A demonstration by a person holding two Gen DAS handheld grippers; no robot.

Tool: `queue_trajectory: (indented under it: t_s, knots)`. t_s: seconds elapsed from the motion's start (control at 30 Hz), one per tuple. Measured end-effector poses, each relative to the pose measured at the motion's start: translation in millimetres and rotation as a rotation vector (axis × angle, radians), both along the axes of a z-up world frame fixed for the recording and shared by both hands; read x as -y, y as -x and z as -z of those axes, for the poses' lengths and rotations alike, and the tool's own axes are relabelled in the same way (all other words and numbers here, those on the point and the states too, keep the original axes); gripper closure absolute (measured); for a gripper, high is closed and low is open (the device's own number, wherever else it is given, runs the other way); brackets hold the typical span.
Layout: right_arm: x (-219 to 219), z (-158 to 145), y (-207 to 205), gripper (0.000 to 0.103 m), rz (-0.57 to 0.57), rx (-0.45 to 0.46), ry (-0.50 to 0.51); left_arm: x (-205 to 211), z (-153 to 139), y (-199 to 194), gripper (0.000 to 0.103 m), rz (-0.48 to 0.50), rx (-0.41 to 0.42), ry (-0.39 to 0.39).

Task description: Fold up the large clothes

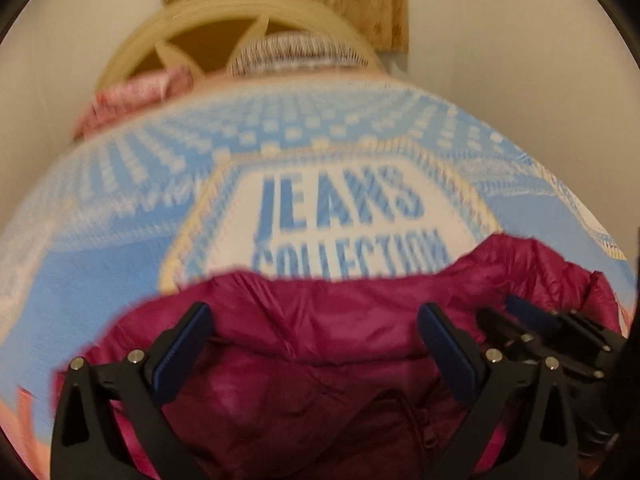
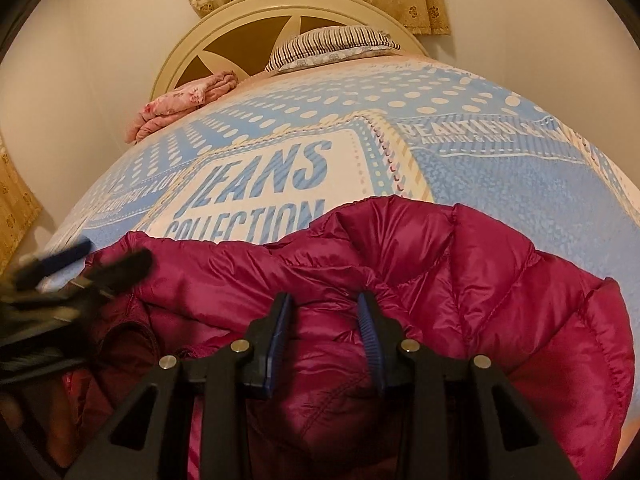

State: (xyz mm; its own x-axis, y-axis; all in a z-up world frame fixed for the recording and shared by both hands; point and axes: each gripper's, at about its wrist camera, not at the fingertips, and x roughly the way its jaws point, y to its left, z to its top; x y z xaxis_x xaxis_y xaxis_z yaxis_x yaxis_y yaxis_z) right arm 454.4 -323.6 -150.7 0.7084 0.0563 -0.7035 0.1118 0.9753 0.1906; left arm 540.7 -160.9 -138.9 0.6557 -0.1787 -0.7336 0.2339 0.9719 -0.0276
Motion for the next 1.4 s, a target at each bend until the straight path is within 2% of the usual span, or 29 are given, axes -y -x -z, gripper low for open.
queue_trajectory:
  t_s: [0.13, 0.2, 0.33, 0.53, 1.4]
  knots:
    - [-0.1, 0.4, -1.0, 0.067, -0.002, -0.002, 0.011, -8.5, 23.3, -11.3, 0.0, -0.008, -0.096, 0.051]
    - [-0.9, 0.6, -1.4, 0.067, -0.003, -0.004, 0.016, -6.4, 29.2, -15.0, 0.0, -0.006, -0.119, 0.045]
    - [-4.0, 0.8, -3.1, 0.067, -0.003, -0.012, 0.032, 0.7, 31.5, -12.4, 0.0, -0.008, -0.112, -0.003]
    - [-6.6, 1.0, -4.3, 0.067, -0.001, -0.018, 0.05, 1.0, 33.7, -13.7, 0.0, -0.01, -0.109, -0.021]
    - [-11.2, 2.0, -6.2, 0.067, 0.002, -0.028, 0.083, 4.8, 35.5, -14.3, 0.0, -0.015, -0.099, -0.05]
